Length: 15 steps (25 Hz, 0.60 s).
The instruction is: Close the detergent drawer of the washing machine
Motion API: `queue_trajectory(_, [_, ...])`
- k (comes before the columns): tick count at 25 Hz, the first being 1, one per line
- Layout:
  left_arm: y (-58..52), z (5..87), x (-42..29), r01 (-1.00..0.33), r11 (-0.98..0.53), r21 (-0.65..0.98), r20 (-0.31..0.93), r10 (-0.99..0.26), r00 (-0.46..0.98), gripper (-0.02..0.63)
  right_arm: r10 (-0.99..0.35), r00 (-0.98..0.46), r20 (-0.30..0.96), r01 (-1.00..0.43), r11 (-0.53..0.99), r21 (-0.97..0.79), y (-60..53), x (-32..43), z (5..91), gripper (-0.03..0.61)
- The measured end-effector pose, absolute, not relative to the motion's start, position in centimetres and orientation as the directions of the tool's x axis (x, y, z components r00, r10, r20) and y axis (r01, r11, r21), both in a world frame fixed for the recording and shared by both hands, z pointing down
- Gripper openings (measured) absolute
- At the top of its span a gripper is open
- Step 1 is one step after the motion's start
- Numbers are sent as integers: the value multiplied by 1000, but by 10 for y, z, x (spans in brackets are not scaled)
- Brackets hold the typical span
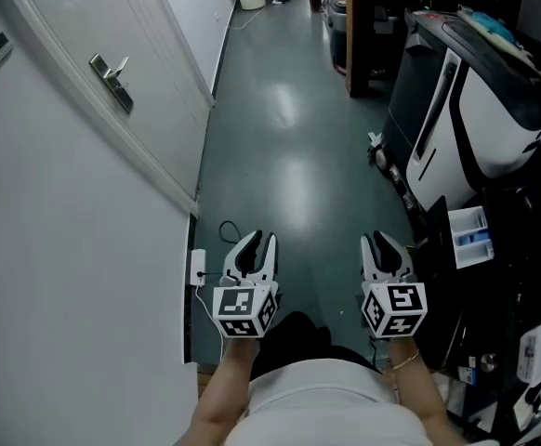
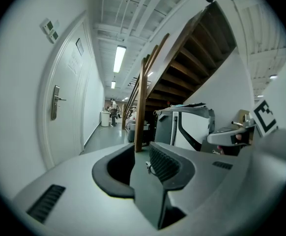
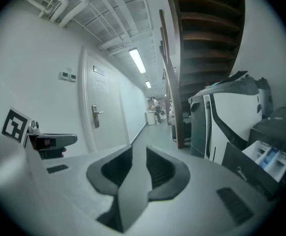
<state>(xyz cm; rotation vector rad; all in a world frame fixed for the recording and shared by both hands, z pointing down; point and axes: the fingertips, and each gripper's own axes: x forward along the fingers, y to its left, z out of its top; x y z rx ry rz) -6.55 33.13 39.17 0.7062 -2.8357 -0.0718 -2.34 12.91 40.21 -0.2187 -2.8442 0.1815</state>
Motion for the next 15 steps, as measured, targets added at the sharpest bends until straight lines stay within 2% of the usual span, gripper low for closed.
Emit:
queue_trajectory(8, [320,398,-81,-469,878,101,207,-479,-853,106,157,-950,272,123,983,-136,122,-35,402,78])
queue_trajectory(15, [309,404,-124,-496,861,108,208,-508,-836,115,119,-955,273,88,988,-123,112,-71,404,78])
